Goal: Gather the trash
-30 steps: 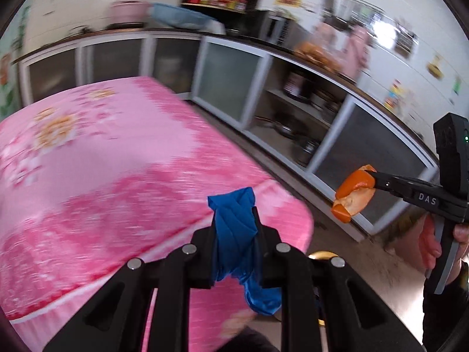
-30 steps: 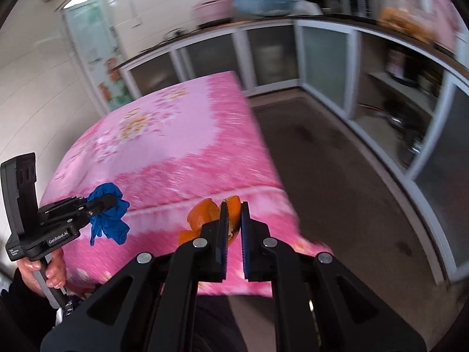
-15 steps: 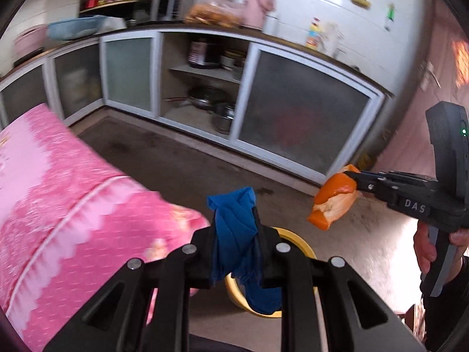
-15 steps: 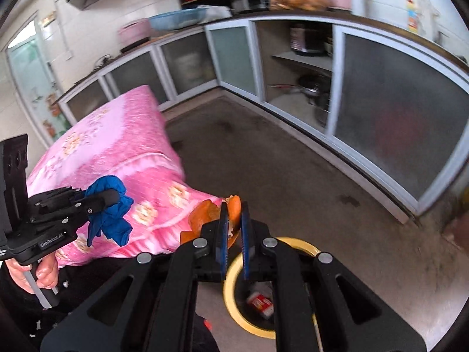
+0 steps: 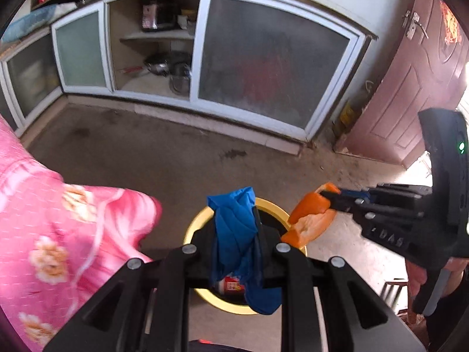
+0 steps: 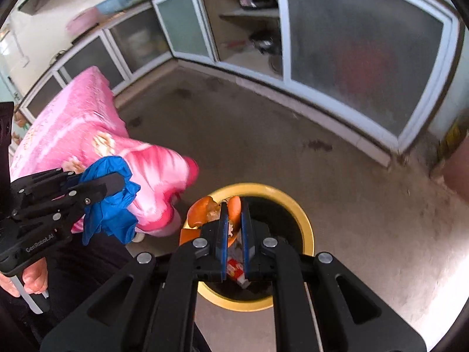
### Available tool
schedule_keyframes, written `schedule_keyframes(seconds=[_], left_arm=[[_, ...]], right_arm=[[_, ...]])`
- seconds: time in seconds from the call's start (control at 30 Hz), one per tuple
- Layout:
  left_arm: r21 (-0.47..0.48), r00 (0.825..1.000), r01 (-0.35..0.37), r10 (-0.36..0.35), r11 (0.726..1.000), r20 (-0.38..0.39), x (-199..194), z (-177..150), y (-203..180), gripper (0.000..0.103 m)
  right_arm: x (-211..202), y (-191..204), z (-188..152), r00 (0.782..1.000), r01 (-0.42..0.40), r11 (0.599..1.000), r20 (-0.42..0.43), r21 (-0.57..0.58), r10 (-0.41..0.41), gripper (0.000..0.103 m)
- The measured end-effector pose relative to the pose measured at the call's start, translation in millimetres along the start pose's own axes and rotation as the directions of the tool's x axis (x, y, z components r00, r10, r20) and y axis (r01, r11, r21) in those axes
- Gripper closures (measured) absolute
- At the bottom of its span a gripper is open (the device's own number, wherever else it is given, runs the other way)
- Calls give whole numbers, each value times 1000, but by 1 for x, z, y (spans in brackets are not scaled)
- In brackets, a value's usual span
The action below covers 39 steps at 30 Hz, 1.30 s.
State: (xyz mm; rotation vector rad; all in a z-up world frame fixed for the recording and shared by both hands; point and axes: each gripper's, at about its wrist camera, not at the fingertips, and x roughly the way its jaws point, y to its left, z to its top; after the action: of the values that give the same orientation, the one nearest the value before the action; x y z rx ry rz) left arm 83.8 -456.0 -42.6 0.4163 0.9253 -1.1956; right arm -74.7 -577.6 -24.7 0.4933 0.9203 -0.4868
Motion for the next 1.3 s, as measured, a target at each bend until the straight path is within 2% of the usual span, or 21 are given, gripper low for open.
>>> schedule_keyframes(seconds=[0.13, 0.53, 0.57, 0.6, 0.63, 0.67, 0.7, 0.77, 0.83, 0.93, 1.07, 1.13, 1.3], left_arm=[[-18, 999, 23, -24, 1000, -47, 27, -2, -2, 86], [0, 988, -6, 6, 1000, -156, 77, -12, -3, 85], [1, 987, 2, -1, 1000, -161, 80, -13, -3, 83], [0, 985, 11, -11, 1000, -170, 81, -14, -1, 68], [-8, 985, 2, -4, 1000, -173, 84, -16, 1, 57], [-11, 986, -14, 12, 1000, -165, 84, -17, 2, 35], [-16, 988, -27, 24, 1000, -152, 84, -19, 3, 19], [-37, 990, -20, 14, 999, -139, 83, -21, 7, 18], [-67, 989, -2, -8, 998, -145, 81, -24, 12, 18], [-82, 992, -11, 1, 997, -130, 73, -26, 16, 18], [-109, 996, 8, -17, 994, -89, 51, -29, 24, 16], [-123, 998, 13, -21, 992, -63, 40, -28, 28, 13], [-171, 999, 30, -25, 985, 29, -2, -27, 40, 13]], right_arm=[[23, -10, -9, 999, 15, 999, -52, 35, -13, 96], [62, -26, -21, 988, 69, 994, -144, 79, -57, 95], [65, -27, -22, 985, 75, 994, -159, 80, -61, 95], [70, -28, -23, 980, 77, 994, -188, 76, -62, 92], [76, -29, -24, 973, 83, 994, -221, 71, -65, 89], [80, -32, -27, 970, 97, 993, -231, 74, -78, 78], [81, -34, -29, 970, 104, 992, -227, 78, -84, 60], [80, -40, -33, 972, 121, 988, -213, 100, -97, 44], [79, -44, -36, 969, 141, 984, -219, 107, -115, 44], [65, -45, -42, 967, 195, 976, -187, 98, -175, 44], [38, -42, -48, 954, 287, 955, -112, 69, -279, 44], [24, -40, -49, 951, 306, 949, -71, 72, -302, 44], [-7, -35, -48, 939, 339, 935, 18, 104, -343, 35]])
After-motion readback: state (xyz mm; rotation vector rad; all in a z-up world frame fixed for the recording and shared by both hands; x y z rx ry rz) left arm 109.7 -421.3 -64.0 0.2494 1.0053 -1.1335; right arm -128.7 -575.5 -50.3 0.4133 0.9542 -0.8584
